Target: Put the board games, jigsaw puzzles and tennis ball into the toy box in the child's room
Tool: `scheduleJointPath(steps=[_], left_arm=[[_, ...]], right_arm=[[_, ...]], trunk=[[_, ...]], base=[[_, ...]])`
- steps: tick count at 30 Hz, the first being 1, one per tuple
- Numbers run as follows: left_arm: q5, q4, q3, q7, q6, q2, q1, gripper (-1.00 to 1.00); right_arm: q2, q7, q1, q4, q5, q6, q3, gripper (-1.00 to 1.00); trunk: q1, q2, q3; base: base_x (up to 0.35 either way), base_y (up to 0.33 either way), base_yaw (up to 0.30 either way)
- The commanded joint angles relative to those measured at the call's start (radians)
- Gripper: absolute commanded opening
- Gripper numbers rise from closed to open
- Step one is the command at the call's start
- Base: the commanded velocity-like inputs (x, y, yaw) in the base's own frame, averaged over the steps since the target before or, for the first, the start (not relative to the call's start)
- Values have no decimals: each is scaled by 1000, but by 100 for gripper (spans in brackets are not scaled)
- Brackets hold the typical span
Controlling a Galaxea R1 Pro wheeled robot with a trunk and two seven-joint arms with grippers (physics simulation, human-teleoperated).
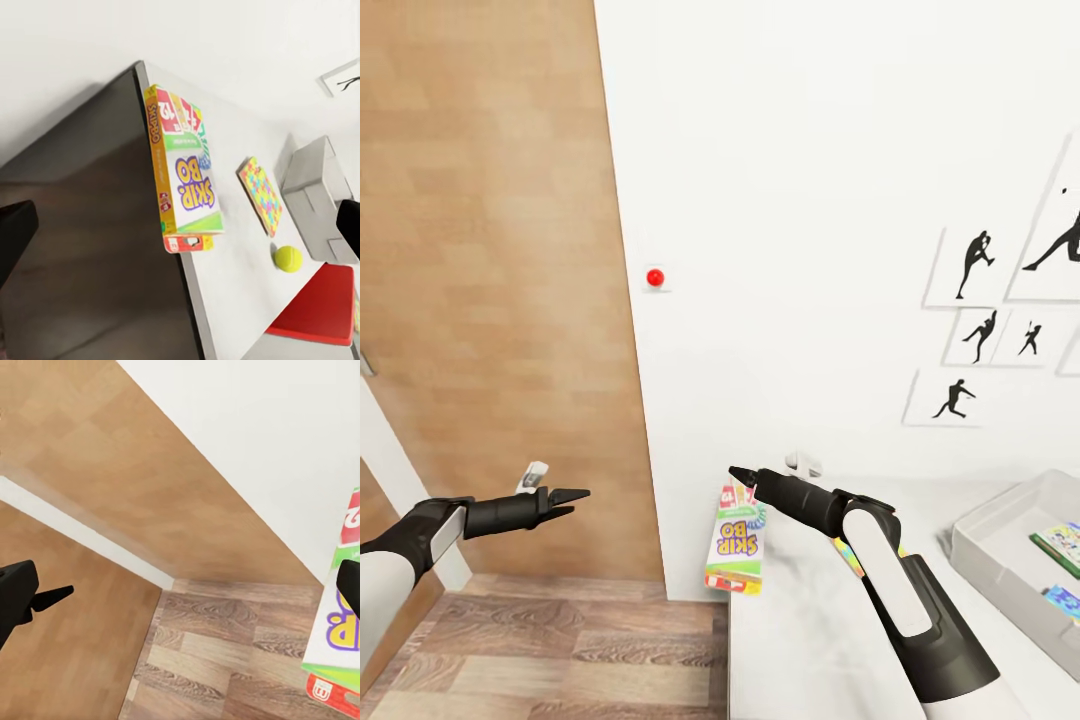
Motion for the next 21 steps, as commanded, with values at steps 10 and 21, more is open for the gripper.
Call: scheduleJointPath(steps=[10, 21], left_arm=[[-1, 0, 2, -2, 8, -1, -1, 100], [-1, 0, 2, 0, 5, -2, -1, 100]], right_arm=[[-2, -10, -1, -1, -11, 1, 2, 100], [0, -10, -1, 0, -11, -1, 2, 100]], trunk=[[1, -2, 14], [1, -2, 32]], base=[[0, 0, 0], [0, 0, 0]])
